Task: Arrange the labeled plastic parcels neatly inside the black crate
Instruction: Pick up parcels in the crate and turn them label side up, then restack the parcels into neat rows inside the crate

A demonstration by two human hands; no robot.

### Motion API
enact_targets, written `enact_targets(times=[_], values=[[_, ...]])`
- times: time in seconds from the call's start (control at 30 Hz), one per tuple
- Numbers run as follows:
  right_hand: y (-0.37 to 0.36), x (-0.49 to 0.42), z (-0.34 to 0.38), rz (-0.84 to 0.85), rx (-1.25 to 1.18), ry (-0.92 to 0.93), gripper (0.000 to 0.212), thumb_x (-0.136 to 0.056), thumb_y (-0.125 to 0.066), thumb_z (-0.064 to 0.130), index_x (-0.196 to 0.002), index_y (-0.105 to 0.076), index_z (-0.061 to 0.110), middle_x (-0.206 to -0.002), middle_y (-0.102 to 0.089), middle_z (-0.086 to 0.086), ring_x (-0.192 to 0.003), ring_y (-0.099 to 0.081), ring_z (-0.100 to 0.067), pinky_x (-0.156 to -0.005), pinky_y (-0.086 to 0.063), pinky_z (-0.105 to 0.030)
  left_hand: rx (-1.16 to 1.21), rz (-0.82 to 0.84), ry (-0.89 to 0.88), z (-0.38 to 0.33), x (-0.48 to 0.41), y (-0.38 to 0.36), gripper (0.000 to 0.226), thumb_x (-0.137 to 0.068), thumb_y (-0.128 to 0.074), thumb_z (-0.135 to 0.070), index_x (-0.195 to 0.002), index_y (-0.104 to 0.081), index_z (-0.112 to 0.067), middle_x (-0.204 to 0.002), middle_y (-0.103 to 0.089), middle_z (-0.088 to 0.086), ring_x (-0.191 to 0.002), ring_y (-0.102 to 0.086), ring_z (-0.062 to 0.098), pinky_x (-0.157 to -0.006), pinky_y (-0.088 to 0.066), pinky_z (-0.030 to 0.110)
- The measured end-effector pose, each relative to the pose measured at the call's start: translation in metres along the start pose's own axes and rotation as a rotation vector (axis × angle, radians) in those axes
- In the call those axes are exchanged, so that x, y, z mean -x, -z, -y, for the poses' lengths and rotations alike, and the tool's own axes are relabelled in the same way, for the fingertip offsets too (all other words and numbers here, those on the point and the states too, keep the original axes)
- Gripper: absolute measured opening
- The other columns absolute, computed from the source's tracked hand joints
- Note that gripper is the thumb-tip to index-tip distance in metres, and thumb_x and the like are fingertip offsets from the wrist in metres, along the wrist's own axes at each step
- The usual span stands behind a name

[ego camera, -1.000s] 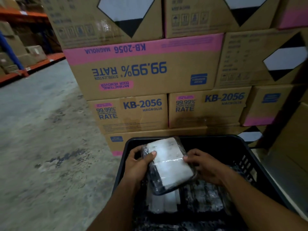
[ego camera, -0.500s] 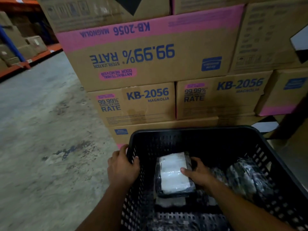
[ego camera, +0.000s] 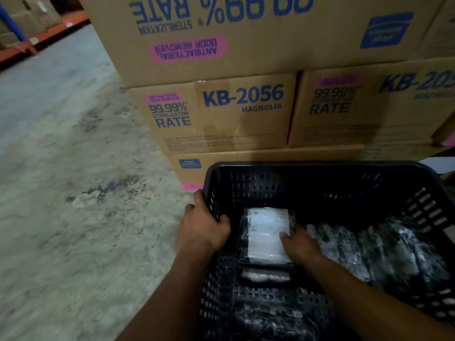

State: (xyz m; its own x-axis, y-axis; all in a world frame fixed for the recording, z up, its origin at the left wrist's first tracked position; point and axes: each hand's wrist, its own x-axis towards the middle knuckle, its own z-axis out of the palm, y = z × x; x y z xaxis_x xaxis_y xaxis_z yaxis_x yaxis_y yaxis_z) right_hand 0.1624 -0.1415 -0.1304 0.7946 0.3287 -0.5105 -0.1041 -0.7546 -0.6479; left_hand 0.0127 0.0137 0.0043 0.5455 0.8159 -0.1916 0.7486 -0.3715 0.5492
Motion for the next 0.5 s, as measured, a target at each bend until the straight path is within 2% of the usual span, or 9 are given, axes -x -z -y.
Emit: enact_targets(times=[0.1, 0.23, 0.4, 0.5], values=[[-0.010, 0.002, 0.006, 0.067, -0.012, 0.076, 0.065, -0.092, -0.061, 0.035, -0.148, -0.037, 0.010, -0.149, -0.047, -0.016, -0.133, -0.047, -0.036, -0.109, -0.039, -0.036, 0.005, 0.005, 0.003, 0.000, 0.000, 0.000, 0.068, -0.082, -0.064, -0.039, -0.141, -0.033, -0.027, -0.123, -0.060, 0.013, -0.110, -0.063, 0.039, -0.092, -0.053, 0.047], [-0.018, 0.000, 0.019, 0.147, 0.012, 0.083, 0.068, -0.089, -0.064, 0.038, -0.147, -0.039, 0.013, -0.146, -0.050, -0.015, -0.131, -0.049, -0.037, -0.109, -0.042, -0.038, 0.005, -0.004, 0.004, 0.000, 0.000, 0.000, 0.065, -0.081, -0.064, -0.040, -0.138, -0.034, -0.028, -0.120, -0.062, 0.012, -0.108, -0.063, 0.038, -0.087, -0.052, 0.044], [-0.009, 0.006, 0.010, 0.188, -0.068, 0.144, 0.055, -0.085, -0.070, 0.018, -0.137, -0.051, 0.010, -0.132, -0.062, -0.016, -0.117, -0.060, -0.033, -0.104, -0.048, -0.046, 0.005, 0.004, 0.013, -0.001, 0.001, 0.001, 0.065, -0.079, -0.064, -0.039, -0.137, -0.035, -0.027, -0.119, -0.065, 0.012, -0.108, -0.064, 0.038, -0.091, -0.055, 0.047], [-0.001, 0.011, 0.006, 0.199, -0.064, 0.184, 0.062, -0.082, -0.071, 0.010, -0.140, -0.048, 0.010, -0.138, -0.059, -0.015, -0.120, -0.059, -0.030, -0.106, -0.046, -0.045, -0.022, -0.001, 0.015, -0.002, 0.002, 0.001, 0.069, -0.079, -0.063, -0.039, -0.140, -0.033, -0.027, -0.119, -0.064, 0.012, -0.108, -0.065, 0.038, -0.093, -0.055, 0.051]])
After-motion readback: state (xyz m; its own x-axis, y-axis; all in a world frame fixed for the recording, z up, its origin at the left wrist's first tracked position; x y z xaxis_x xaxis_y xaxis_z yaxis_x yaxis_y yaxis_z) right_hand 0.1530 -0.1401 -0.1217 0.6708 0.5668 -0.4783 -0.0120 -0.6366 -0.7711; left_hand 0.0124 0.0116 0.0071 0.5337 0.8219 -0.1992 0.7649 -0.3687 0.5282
